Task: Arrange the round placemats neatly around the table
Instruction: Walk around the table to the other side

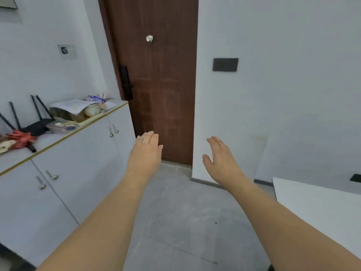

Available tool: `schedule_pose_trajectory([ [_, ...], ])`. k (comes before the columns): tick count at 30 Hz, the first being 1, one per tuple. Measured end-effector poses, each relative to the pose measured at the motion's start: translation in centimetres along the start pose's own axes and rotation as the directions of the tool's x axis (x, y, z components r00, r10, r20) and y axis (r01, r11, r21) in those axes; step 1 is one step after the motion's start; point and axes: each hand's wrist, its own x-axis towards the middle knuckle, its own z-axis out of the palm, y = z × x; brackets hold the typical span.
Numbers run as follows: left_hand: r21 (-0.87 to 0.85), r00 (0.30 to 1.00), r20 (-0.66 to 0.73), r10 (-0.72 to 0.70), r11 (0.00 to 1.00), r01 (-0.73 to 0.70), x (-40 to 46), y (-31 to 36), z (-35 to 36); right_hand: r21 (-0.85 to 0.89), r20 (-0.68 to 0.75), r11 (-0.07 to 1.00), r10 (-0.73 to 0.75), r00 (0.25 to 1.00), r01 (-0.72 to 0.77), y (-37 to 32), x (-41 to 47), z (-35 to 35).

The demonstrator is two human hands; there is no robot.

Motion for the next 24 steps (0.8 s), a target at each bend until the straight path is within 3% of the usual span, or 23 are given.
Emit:
schedule_pose_trajectory([
  [6, -0.131, 0.971, 0.029, 0.238, 0.964, -0.233, 2.0, 5.9, 2.7, -0.065, -0.045, 0.981, 0.181, 0.983, -0.183, 3.3, -2.3, -2.4],
  [10, -0.205, 0.966, -0.018, 0.258, 0.945, -0.256, 5.0, 7.2, 2.9, -0.094, -0.078, 0.973, 0.206, 0.975, -0.213, 5.0, -1.3, -3.2],
  [17, -0.141, 0.954, 0.085, 0.286, 0.952, -0.273, 12.0, 6.7, 6.6, -0.072, -0.079, 0.970, 0.227, 0.971, -0.233, 8.5, 5.0, -2.8],
  [24, -0.116, 0.936, 0.125, 0.330, 0.941, -0.316, 20.7, 10.9, 9.7, -0.088, -0.094, 0.975, 0.193, 0.977, -0.202, 13.9, 14.4, -5.0],
])
